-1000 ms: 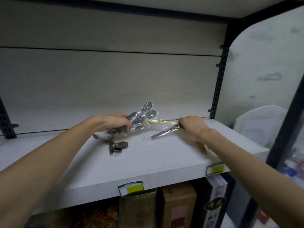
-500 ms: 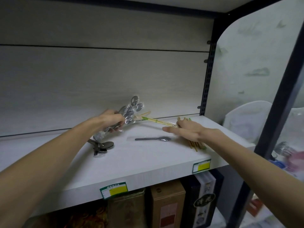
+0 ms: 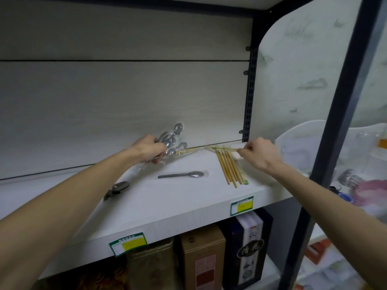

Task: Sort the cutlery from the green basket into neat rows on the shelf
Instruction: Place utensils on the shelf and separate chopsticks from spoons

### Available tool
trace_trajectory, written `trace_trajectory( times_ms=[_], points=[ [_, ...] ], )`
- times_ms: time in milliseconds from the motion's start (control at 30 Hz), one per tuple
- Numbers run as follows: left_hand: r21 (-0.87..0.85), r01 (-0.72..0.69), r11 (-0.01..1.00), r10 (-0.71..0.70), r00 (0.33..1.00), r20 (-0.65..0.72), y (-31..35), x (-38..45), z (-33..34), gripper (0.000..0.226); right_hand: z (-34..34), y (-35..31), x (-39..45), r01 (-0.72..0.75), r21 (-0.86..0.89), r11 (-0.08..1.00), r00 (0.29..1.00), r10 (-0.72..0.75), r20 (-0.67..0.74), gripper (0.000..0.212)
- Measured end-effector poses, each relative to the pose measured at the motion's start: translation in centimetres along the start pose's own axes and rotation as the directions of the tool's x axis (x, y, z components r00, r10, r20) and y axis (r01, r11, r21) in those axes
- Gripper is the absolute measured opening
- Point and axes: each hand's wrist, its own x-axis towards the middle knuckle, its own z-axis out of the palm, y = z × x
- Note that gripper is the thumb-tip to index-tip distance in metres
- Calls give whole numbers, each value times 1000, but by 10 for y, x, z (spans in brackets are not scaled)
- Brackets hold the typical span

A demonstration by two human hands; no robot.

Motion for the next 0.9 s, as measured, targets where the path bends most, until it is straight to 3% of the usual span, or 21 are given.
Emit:
trace_trajectory(
  times_ms=[100, 200, 367, 567, 733, 800, 900],
  points=[
    [-27, -14, 1000, 15, 999, 42, 14, 2, 11, 18, -3, -3, -4, -9, -44, 999, 1000, 10, 24, 44],
    [-42, -34, 999, 37, 997, 73, 25, 3, 22, 20, -4, -12, -6, 6, 50, 999, 983, -15, 181, 53],
    [-86, -53, 995, 62, 993, 98, 30, 2, 33, 9, -5, -22, -4, 11, 81, 997, 954, -35, 297, 35],
    [-182, -54, 982, 75, 991, 112, 38, 0, 39, 8, -17, -7, -6, -52, 176, 983, 996, 38, 81, 16],
    [-220, -57, 974, 88, 988, 131, 44, -3, 49, 13, -15, 18, -17, -119, 24, 993, 983, 114, 145, 32],
    [-229, -62, 971, 97, 985, 144, 48, -3, 54, 12, -14, 20, -21, -111, -32, 993, 987, 114, 116, 44],
    [-239, -76, 968, 119, 979, 168, 57, -4, 59, 8, -14, 13, -20, -25, -46, 999, 999, 26, 19, 37]
  ],
)
